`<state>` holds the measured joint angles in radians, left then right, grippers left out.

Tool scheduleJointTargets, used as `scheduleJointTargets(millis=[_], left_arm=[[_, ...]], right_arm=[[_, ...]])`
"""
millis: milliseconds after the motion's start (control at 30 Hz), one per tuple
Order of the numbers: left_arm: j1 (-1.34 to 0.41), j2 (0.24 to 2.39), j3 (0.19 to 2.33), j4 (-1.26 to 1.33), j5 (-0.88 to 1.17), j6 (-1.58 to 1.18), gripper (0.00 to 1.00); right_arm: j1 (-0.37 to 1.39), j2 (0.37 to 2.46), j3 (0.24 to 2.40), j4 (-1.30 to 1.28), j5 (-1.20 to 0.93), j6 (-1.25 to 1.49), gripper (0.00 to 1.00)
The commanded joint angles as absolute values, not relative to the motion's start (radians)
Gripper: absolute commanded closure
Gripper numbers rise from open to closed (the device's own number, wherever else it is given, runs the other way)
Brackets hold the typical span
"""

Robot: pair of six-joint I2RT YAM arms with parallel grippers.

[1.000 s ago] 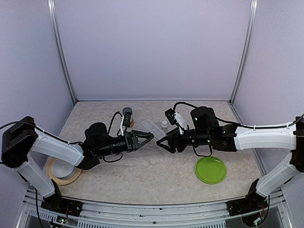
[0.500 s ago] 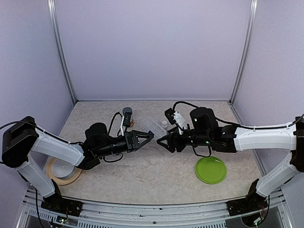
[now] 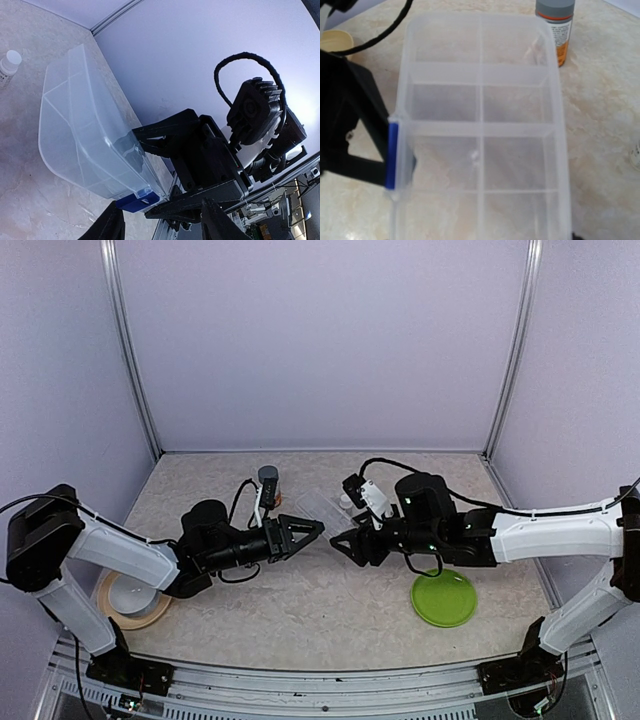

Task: Sort the pills into containers
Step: Pick up the lid of the pill container from the pill container.

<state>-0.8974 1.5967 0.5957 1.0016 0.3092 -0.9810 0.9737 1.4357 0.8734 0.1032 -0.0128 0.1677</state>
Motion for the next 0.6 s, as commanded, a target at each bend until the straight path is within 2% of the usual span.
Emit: scheduleJointTargets(millis=[0,167,367,567], left_arm=[[-0.899,1.619,0.622,1.019,0.304,-0.986,0.52],[-0.899,1.626,0.624,1.024,0.304,-0.989,0.56],[-0.899,1.623,0.617,1.034,0.295,-0.992,0.69],[-0.896,1.618,0.614,1.044,0.298,-0.994,0.74]], right_arm=[[0.998,1.446,0.87,0.116,0.012,0.148,0.5],[1.008,1.454,0.873,0.111,0.029,0.141,0.5],[1.017,1.459,0.873,0.104,0.055,0.129,0.5],[1.021,1.468,0.871,0.094,0.072,0.12,0.5]])
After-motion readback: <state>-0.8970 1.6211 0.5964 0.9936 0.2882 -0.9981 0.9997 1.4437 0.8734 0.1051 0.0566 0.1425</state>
